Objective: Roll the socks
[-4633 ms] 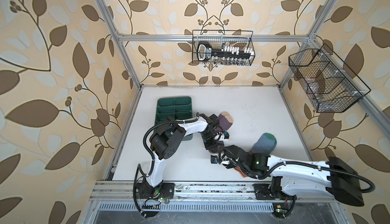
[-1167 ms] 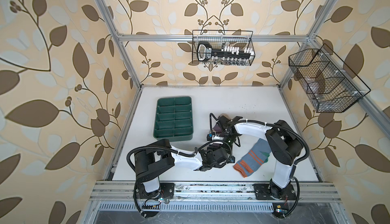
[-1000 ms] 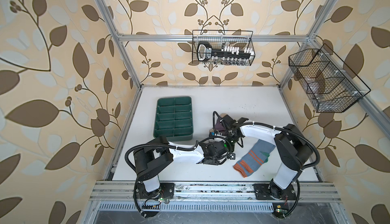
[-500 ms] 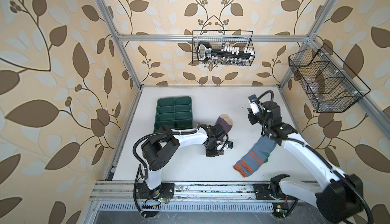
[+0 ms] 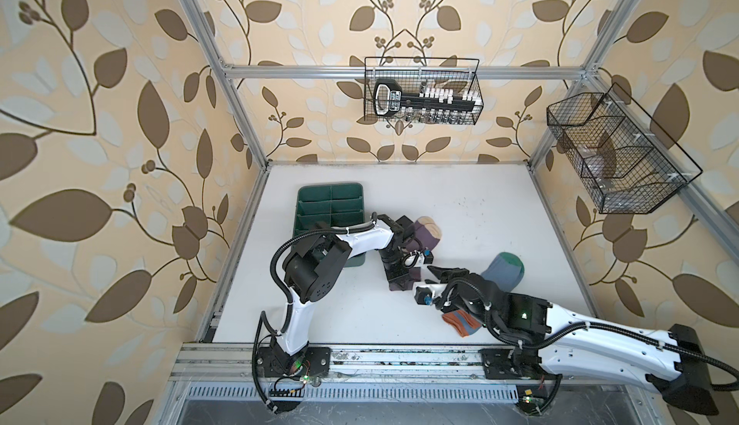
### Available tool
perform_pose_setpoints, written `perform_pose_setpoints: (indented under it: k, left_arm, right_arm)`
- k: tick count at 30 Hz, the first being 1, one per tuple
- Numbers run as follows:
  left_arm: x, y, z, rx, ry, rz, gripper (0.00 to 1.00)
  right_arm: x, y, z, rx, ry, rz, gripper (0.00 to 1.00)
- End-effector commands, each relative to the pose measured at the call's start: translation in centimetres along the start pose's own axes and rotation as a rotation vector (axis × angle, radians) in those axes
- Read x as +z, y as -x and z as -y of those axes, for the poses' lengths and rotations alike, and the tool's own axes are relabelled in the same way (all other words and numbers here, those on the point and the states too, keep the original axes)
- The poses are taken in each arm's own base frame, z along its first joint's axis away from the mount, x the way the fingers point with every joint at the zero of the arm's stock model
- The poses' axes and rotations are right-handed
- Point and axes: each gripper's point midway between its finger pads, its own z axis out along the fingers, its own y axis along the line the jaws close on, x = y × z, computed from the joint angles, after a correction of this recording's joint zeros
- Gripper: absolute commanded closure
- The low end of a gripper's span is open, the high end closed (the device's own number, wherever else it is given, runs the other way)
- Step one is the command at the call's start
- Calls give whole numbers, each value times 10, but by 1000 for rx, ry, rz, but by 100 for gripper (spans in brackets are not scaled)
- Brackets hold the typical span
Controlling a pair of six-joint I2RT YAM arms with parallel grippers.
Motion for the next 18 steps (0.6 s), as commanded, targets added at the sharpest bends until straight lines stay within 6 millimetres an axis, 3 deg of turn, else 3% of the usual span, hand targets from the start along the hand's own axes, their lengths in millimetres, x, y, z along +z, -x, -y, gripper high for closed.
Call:
perform_pose_setpoints:
  k: [1,6,14,18]
  left_arm:
    - [2,-4,7,-22,-65,-29,93]
    - [4,-1,6,-26,-72,-18,92]
    - [5,-1,5,-29,-71,-15,91]
    - [5,-1,5,-26,-67,-12,91]
  right_arm:
    - [21,-12,-37,-104,120,-84,60]
    - [58,-15,-73,-138,206,-117,62]
    - [97,-18,-81,-47,240,-98,63]
    - [109,-28,-91,-58,277,-138,76]
